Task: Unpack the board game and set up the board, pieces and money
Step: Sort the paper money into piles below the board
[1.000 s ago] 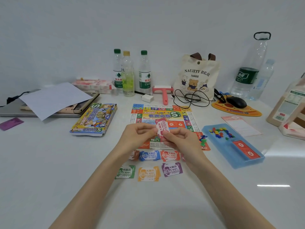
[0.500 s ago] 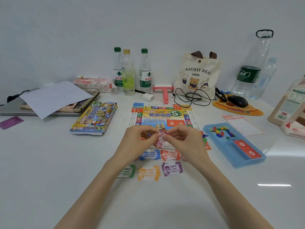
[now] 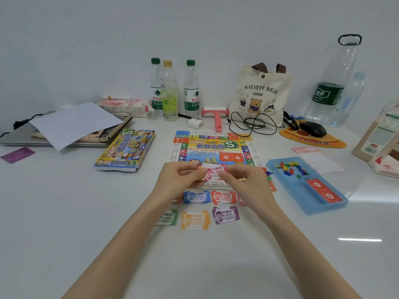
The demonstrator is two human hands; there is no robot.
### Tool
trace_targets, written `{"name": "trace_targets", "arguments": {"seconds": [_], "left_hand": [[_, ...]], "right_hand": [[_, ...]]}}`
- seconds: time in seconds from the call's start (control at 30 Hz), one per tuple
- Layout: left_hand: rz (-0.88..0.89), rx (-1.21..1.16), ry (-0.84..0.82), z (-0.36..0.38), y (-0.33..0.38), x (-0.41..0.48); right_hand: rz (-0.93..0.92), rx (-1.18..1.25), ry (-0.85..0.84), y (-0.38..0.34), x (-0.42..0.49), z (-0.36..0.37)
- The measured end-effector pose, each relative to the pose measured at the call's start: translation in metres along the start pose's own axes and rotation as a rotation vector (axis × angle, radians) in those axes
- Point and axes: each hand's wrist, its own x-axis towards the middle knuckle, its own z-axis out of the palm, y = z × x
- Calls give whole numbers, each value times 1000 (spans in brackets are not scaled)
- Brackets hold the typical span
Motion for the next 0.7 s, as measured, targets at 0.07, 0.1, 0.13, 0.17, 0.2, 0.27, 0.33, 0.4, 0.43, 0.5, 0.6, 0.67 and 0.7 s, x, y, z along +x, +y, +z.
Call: {"name": "trace_targets", "arguments": {"seconds": [0.07,0.1,0.13,0.17,0.2,0.27,0.33,0.4,0.43,0.5,0.6,0.67,0.7], "left_hand": [[17,23,-11,2,-1,-2],[20,20,-17,3,-1,-2],[16,3,-26,4,-1,-3],[8,-21,-37,4,0,-4],[-3,-48,-42,5,0,-4],[-23,-94,-29,4,0,-4],[-50,-134,7,3,-2,-4],[-72,-173,39,5,-3,-4],[-77,-184,48,5,-4,-4],[-78,-186,50,8,-5,-4],[-78,-171,43,12,-7,-5],[-61,-155,29,15,-7,-6],[-51,-147,19,17,-7,-7]], "right_hand": [[-31,-46,63,0,-2,-2],[-41,-66,80,0,-2,-3],[-47,-86,87,0,-2,-5],[-41,-92,80,0,-2,-8],[-27,-73,59,0,-2,-11],[21,9,6,0,-1,-19],[71,92,-38,1,-1,-29],[108,86,-84,6,-3,-43],[122,41,-114,10,-4,-49],[163,-69,-152,21,-6,-59],[214,-225,-143,36,-6,-66],[207,-294,-130,42,-5,-67],[206,-315,-132,43,-5,-68]]}}
